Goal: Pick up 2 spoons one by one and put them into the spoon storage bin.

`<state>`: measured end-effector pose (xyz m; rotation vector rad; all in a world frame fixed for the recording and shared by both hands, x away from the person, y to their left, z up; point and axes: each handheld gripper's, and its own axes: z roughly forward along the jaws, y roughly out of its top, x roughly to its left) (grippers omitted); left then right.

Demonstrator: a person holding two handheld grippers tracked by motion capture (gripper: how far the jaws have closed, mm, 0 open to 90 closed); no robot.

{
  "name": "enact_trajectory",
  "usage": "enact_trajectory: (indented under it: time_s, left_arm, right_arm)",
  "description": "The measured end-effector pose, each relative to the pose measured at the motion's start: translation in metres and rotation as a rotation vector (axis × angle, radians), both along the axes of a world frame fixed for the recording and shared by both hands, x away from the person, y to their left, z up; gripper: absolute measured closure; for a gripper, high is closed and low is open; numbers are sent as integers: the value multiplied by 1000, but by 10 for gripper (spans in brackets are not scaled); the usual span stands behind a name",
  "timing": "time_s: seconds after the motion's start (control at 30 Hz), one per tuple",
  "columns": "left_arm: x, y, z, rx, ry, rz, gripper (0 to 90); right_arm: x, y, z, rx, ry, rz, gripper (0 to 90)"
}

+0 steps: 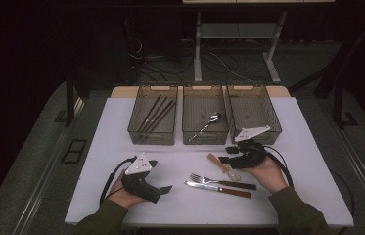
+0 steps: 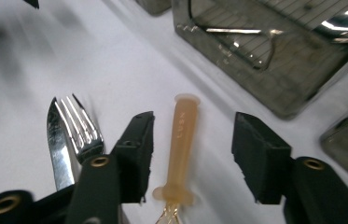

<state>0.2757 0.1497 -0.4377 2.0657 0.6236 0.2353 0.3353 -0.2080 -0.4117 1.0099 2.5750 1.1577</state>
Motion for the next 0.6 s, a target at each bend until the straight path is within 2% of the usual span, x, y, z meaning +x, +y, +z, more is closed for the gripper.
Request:
enact_trajectory:
  time_s: [0.23,0.33,0.6]
  left_arm:
    - [-1,0,0,-3,3,0,0]
    - [0,0,0,0,5,-2,0]
    - [0,-1,0,-1,5,-2,0]
  right_arm:
    - [2,11,-12,-29,38,18,554]
    - [1,16,-16,-68,34,21,573]
    - [5,19,-24,-100,55,28,618]
